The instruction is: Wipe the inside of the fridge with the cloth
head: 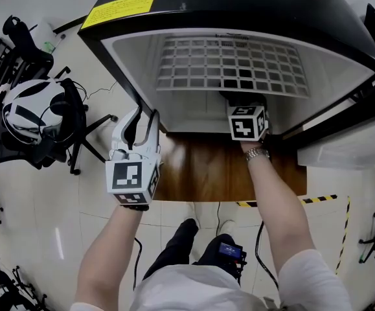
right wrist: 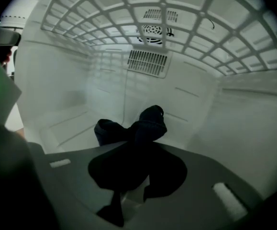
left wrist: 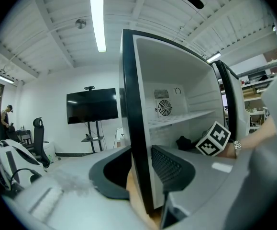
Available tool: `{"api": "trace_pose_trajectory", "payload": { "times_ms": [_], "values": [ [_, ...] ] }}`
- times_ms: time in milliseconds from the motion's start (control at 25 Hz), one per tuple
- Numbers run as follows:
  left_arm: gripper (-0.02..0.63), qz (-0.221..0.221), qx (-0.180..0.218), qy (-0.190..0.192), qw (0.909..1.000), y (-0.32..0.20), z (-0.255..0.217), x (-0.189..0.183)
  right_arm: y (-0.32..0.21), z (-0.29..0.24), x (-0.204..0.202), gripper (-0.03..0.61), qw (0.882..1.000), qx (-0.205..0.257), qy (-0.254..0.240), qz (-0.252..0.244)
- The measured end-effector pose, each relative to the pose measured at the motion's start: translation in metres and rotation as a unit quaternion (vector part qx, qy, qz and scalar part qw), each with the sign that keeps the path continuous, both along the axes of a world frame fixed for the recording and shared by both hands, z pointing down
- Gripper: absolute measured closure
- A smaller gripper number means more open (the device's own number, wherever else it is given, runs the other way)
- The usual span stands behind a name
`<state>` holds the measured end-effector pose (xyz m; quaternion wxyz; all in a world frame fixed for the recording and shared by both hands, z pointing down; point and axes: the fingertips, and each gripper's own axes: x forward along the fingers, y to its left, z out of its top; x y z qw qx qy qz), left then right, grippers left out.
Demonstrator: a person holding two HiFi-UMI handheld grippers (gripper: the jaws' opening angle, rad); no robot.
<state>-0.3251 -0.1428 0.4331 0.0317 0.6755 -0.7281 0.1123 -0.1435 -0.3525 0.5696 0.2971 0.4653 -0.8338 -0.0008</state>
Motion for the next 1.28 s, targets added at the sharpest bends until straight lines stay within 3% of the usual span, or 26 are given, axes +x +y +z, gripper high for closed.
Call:
{"api": "trace_pose_trajectory", "payload": {
  "times_ms": [360, 760, 1000, 1280],
  "values": [
    [0.489, -0.005, -0.002, -0.003, 1.0, 0.001, 0.002, -0.002, -0.011, -0.002, 0.045, 0.5, 0.999, 0.001, -0.004, 0.054],
    [0.489, -0.009, -0.007, -0.005, 0.9999, 0.001, 0.003, -0.001, -0.013, -0.004, 0.06, 0.5, 0.997, -0.001, -0.013, 0.078],
    [0.489, -0.009, -0.003, -0.001, 1.0, 0.0, 0.001, 0.0, 0.002, -0.028, 0.04, 0.5, 0.997, 0.035, -0.045, 0.044],
    [0.489, -0.009, -0.003, -0.002, 1.0, -0.001, 0.001, 0.0, 0.051, -0.049, -0.025, 0.5, 0.994, 0.037, -0.097, -0.027]
  ]
}}
